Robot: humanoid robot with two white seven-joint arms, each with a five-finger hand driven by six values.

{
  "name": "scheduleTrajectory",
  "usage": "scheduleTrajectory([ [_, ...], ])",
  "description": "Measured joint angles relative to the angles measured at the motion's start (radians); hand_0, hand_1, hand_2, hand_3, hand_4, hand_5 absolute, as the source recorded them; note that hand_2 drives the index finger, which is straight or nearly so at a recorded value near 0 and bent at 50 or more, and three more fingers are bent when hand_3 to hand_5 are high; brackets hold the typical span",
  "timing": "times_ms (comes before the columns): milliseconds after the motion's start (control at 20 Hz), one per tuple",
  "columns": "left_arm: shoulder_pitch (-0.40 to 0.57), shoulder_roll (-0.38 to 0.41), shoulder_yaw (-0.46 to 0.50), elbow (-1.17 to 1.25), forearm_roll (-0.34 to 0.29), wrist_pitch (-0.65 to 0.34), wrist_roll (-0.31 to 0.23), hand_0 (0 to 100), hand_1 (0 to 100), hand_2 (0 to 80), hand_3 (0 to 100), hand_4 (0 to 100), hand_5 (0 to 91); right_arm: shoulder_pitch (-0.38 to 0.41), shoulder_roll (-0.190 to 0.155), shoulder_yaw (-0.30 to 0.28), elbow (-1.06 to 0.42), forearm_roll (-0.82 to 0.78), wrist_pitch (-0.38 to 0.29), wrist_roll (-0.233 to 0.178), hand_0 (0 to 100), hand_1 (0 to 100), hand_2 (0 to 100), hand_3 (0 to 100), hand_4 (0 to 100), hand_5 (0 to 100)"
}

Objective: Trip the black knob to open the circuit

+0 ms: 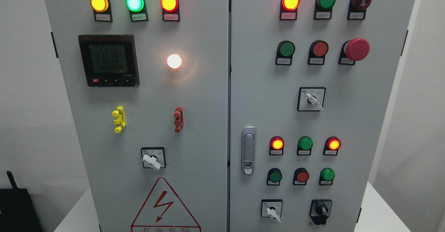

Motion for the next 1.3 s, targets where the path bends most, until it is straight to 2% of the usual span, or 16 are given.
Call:
scheduleTrajectory([
  [600, 0.0, 0.0, 0.0, 0.0, 0.0, -0.002, 0.0, 12, 39, 0.0, 0, 0, 0.0, 0.053, 0.004, -0.027, -0.211, 0.005, -0.012, 0.003, 0, 1, 0, 0, 0, 0],
  [850, 0.0, 0.0, 0.0, 0.0, 0.0, -0.004, 0.0, 12, 39, 0.0, 0, 0, 0.0, 0.077, 0.007, -0.026, -0.323, 0.047, -0.105, 0.006, 0, 0, 0, 0, 0, 0],
  [1050, 0.0, 0.0, 0.0, 0.0, 0.0, -0.003, 0.0, 12, 39, 0.0, 0, 0, 0.0, 0.087, 0.008, -0.019, -0.396, 0.064, -0.176, -0.012, 0, 0, 0, 0, 0, 0],
  [1300, 0.0, 0.0, 0.0, 0.0, 0.0, -0.001, 0.0, 12, 39, 0.0, 0, 0, 0.0, 0.11, 0.008, -0.012, -0.495, 0.074, -0.211, -0.018, 0, 0, 0, 0, 0, 0],
])
